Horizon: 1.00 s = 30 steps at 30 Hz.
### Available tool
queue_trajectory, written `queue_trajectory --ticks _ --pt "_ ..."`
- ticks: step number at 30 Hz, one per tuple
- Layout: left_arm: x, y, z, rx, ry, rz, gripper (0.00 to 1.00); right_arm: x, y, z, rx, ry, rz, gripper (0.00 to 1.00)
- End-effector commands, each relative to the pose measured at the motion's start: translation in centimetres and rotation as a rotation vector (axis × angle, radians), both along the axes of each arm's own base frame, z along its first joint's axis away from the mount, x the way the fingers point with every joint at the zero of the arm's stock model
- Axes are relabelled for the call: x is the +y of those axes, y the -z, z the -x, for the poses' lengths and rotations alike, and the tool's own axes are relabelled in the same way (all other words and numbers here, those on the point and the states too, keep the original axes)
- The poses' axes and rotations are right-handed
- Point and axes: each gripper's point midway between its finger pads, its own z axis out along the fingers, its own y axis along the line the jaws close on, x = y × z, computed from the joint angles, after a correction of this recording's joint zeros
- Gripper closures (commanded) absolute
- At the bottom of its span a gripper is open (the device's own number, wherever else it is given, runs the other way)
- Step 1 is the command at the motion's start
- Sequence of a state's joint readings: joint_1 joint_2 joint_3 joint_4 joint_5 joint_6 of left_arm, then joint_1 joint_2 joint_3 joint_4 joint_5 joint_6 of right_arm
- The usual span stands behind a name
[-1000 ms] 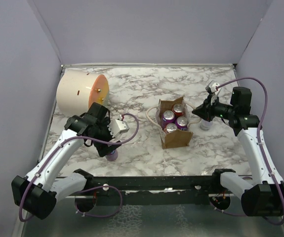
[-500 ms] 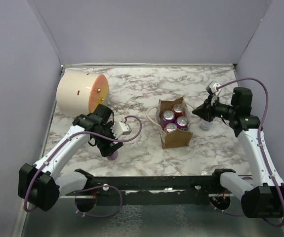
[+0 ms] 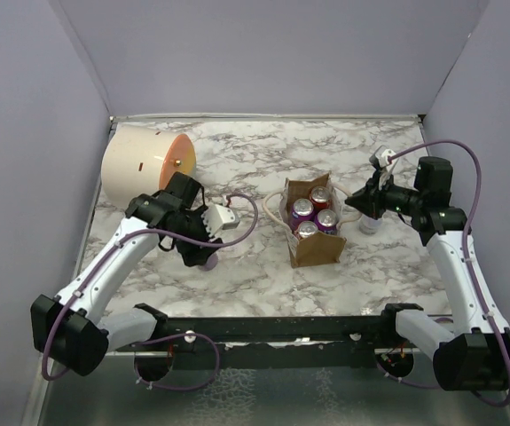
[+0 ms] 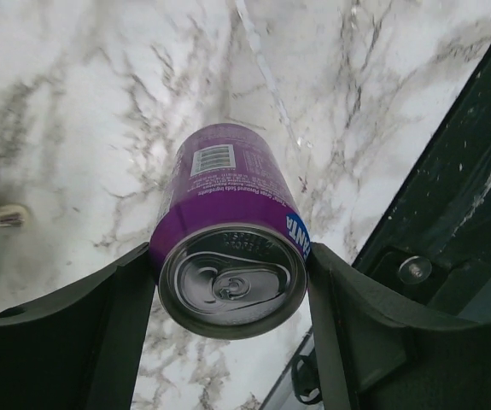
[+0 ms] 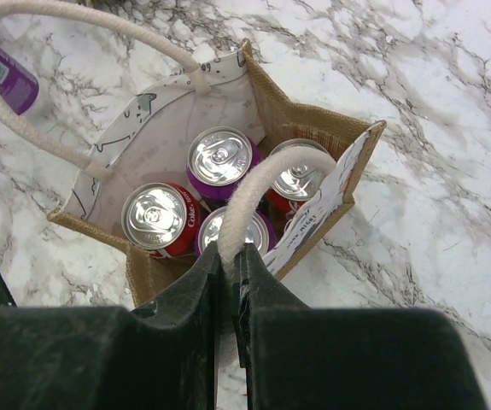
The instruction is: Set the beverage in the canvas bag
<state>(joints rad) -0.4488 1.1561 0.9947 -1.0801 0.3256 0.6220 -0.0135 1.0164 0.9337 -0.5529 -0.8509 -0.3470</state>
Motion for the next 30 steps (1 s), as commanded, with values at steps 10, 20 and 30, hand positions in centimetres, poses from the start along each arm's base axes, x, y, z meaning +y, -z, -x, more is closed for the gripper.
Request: queue_trajectory --ticks 10,20,30 --pt "-5.4 -19.4 -11.7 -0.520 -0.104 0.295 1.00 0.2 -0.5 -0.2 -0.015 -0.039 0.013 0.70" --pt "-12.5 -27.7 -15.1 -0.561 -0.025 0.609 1.00 -0.4 -5.3 -3.0 -0.101 0.028 0.010 0.34" --pt "-20.9 -25.4 -12.5 -0.458 0.215 0.646 1.00 0.1 -5.7 -9.2 -0.099 -0.024 0.004 0.25"
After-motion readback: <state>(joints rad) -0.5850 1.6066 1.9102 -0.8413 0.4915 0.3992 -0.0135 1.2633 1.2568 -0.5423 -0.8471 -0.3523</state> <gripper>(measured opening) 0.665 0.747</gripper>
